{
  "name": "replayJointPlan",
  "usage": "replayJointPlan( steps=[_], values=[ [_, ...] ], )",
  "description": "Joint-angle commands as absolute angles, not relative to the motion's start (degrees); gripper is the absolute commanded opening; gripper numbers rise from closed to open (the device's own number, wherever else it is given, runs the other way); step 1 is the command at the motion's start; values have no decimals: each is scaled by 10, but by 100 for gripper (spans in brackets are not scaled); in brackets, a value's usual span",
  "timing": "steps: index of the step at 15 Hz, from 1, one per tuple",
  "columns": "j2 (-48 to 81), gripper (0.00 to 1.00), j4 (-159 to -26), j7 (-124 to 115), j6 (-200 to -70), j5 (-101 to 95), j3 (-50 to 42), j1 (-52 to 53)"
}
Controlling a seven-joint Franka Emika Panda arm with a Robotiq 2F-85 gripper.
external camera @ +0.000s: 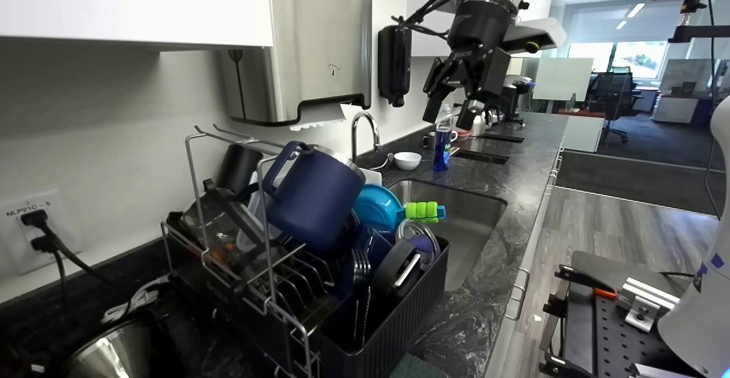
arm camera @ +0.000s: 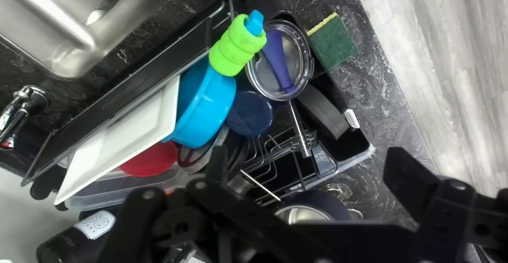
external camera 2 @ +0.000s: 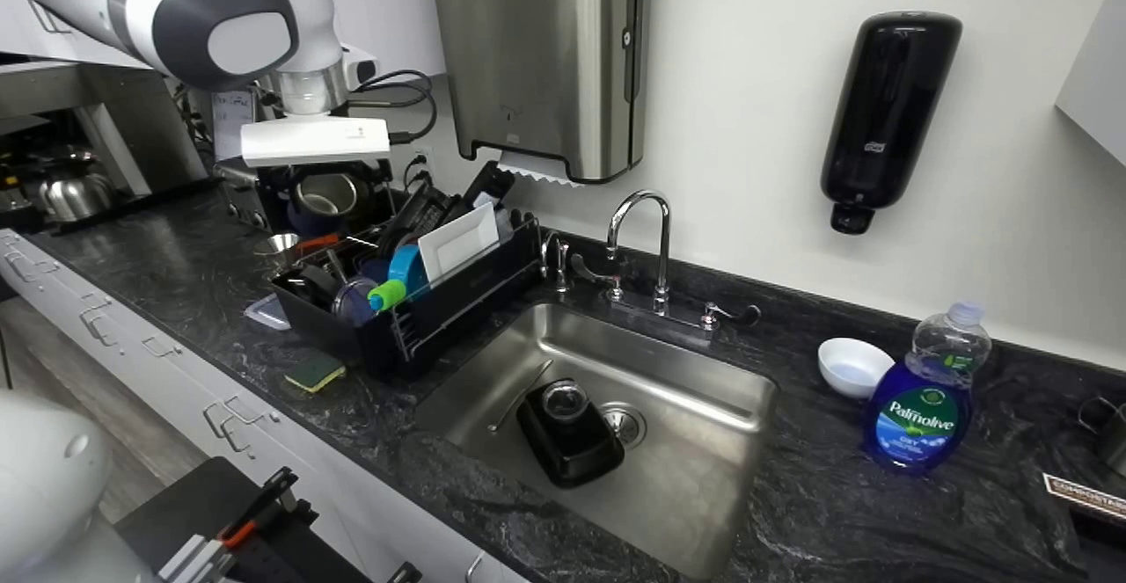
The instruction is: Take the blue travel mug from the plate rack and place is on the edge of the sink
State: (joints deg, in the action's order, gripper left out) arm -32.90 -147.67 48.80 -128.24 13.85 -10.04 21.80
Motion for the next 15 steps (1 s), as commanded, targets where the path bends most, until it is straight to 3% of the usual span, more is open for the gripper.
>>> replayJointPlan(
  steps=[1, 7, 15],
  values=[
    [-324, 100, -1473, 498, -1278, 152, -82, 198],
    [-322, 100, -1472, 499, -1278, 157, -83, 200],
    [-311, 100, -1481, 682, -1335, 378, -101, 281]
  ],
)
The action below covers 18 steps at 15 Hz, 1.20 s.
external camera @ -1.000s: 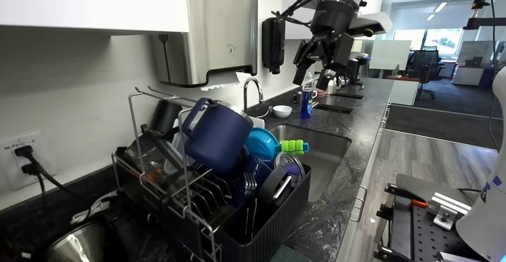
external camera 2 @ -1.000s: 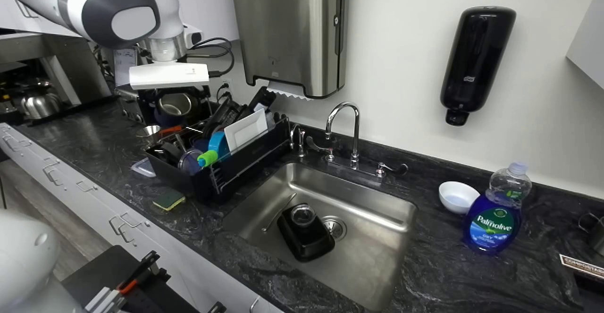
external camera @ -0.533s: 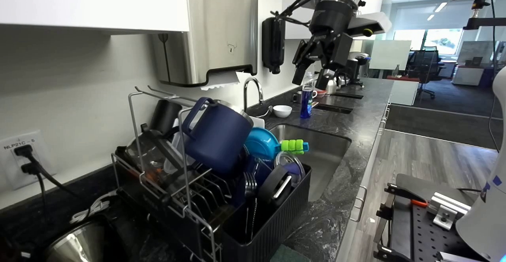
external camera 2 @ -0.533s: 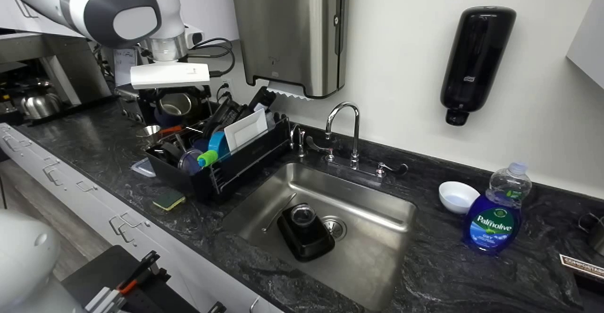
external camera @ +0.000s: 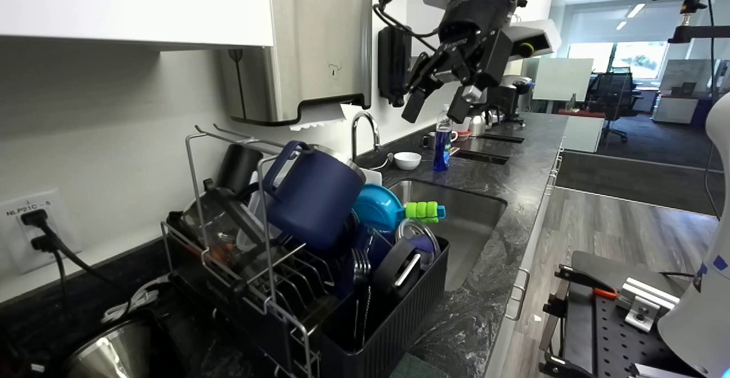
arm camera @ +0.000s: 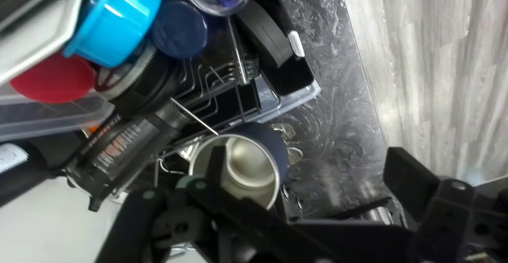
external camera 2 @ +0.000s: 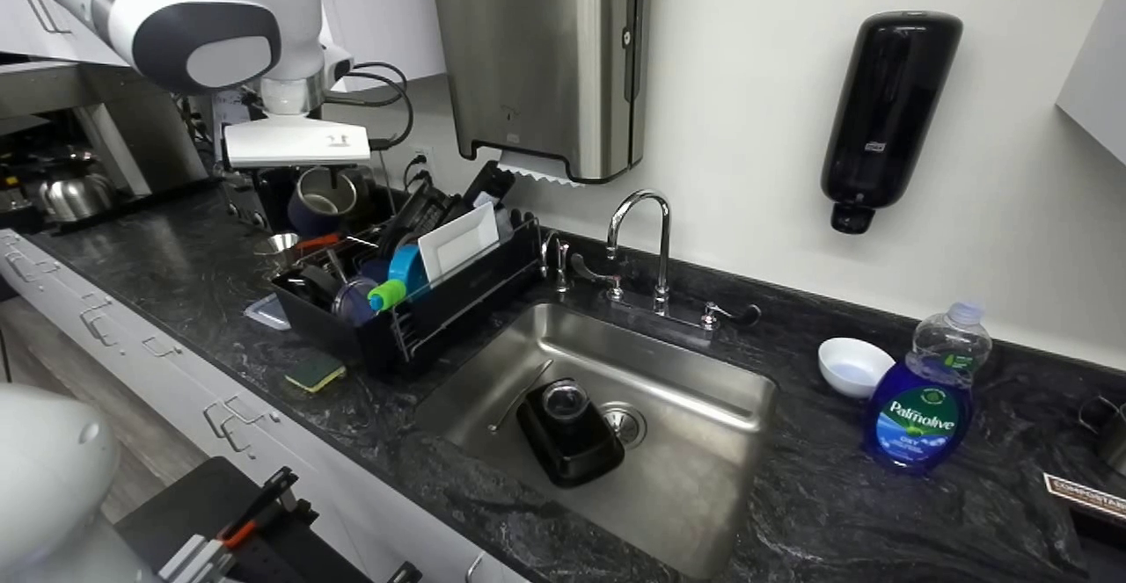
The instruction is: Take the blue travel mug from the plate rack and place is on the edge of the sink
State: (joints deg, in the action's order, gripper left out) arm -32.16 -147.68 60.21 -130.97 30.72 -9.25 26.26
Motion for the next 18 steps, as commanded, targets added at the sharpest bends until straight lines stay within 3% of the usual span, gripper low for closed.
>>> replayJointPlan(
  steps=[1, 10, 18],
  values=[
    [-307, 100, -1483, 715, -1336, 410, -100, 282],
    [-258, 100, -1486, 978, -1308, 619, -48, 229],
    [-226, 100, -1484, 1059, -1304, 681, 16, 181]
  ],
)
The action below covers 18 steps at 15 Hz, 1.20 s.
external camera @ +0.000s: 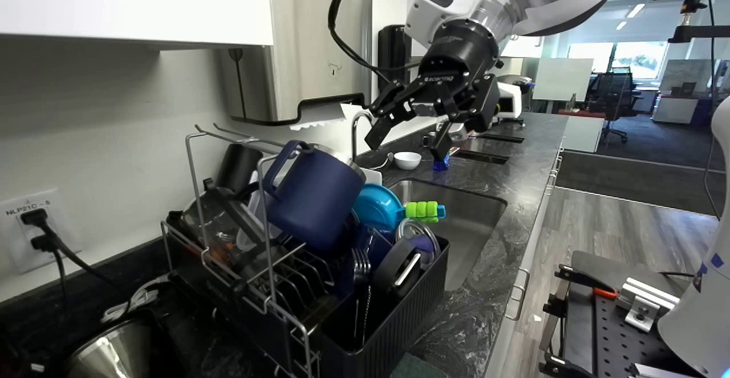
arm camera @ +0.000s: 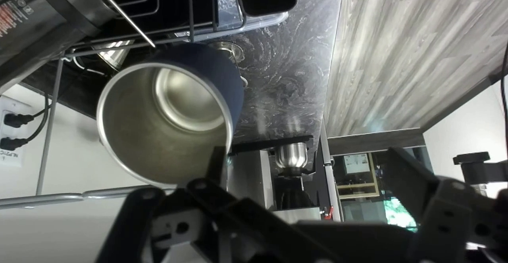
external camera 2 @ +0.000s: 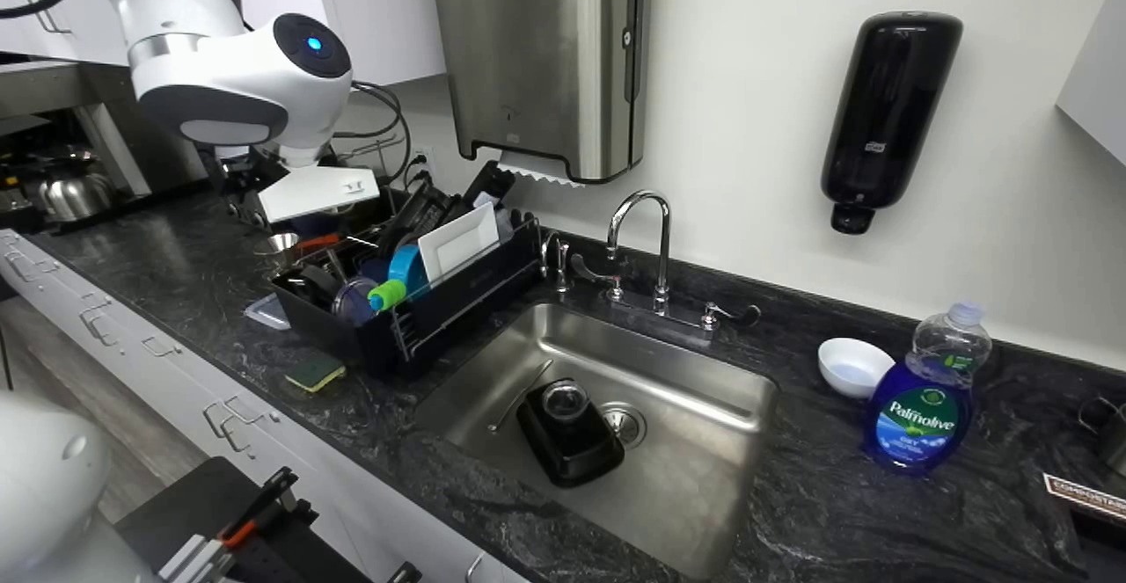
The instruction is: Take the blue travel mug from the plate rack and place is on the edge of the sink
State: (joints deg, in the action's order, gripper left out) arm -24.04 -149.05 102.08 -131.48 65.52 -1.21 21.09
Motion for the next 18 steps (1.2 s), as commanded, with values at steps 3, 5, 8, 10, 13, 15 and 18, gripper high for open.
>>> replayJointPlan(
  steps=[3, 5, 8, 10, 13, 15, 18],
  values=[
    [-211, 100, -1477, 1072, -1306, 687, 27, 165],
    [-201, 100, -1469, 1076, -1307, 683, 30, 154],
    [-185, 100, -1455, 1083, -1310, 682, 34, 143],
    [-173, 100, -1445, 1085, -1310, 680, 38, 139],
    [-156, 100, -1433, 1084, -1310, 680, 46, 139],
    [-144, 100, -1428, 1086, -1310, 682, 51, 140],
    [-128, 100, -1424, 1089, -1309, 688, 59, 142]
  ],
)
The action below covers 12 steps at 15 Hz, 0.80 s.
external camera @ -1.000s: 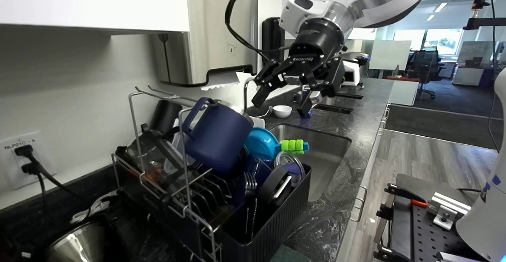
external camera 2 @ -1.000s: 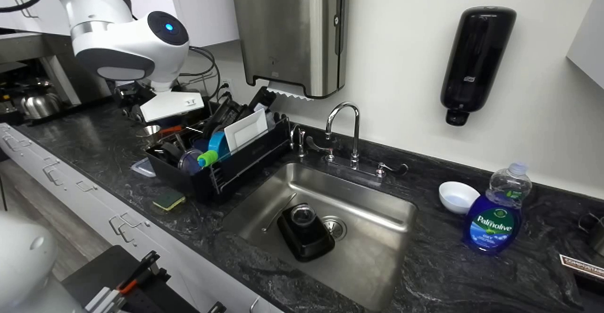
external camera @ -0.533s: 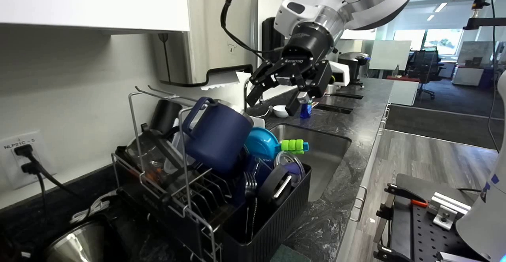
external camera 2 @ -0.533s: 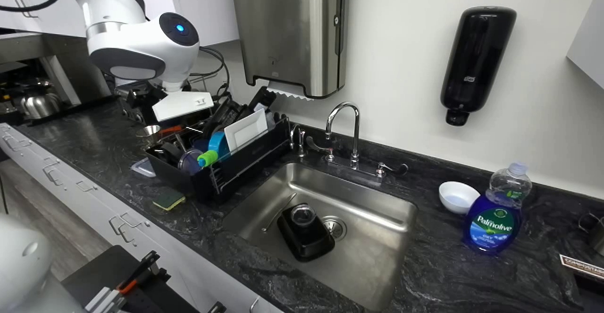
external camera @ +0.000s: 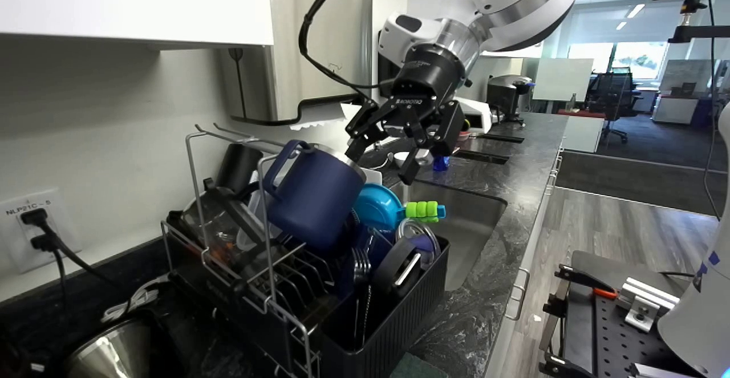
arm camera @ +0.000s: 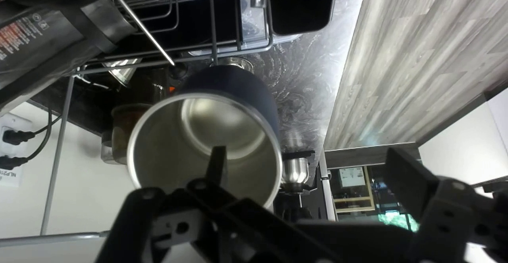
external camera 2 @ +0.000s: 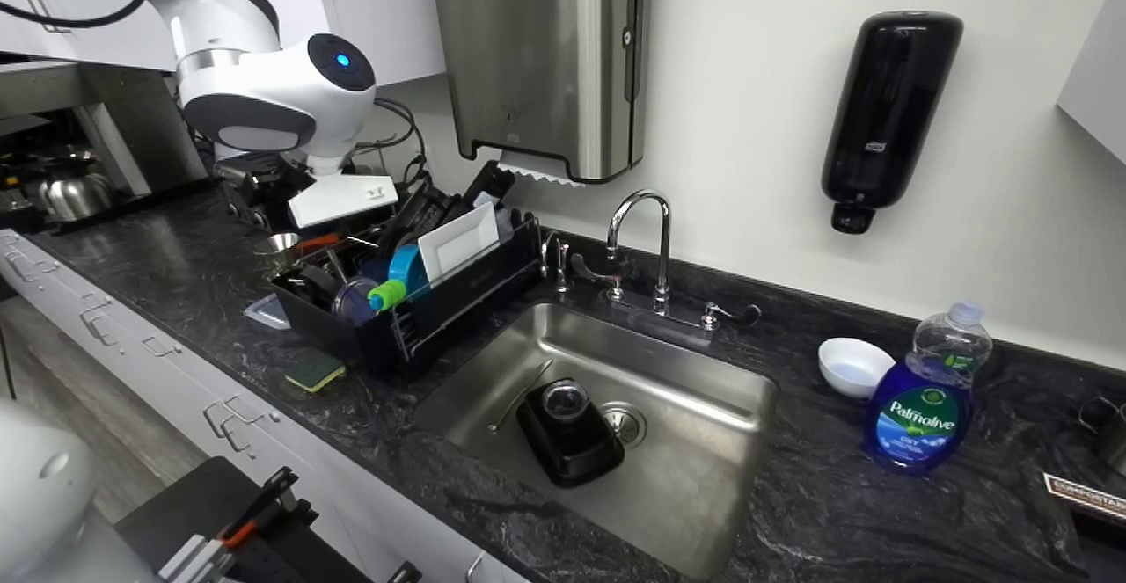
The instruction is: Take the blue travel mug from the plate rack and place is on the edge of the sink
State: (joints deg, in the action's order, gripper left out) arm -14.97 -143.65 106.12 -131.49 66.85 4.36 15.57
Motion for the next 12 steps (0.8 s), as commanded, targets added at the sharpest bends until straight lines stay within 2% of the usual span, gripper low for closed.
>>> replayJointPlan(
  steps=[1, 9, 11, 12],
  values=[
    [-122, 100, -1423, 1090, -1310, 689, 62, 142],
    [-93, 100, -1407, 1095, -1309, 694, 75, 143],
    [-88, 74, -1403, 1096, -1308, 694, 77, 143],
    [-86, 66, -1403, 1097, -1307, 694, 78, 143]
  ],
)
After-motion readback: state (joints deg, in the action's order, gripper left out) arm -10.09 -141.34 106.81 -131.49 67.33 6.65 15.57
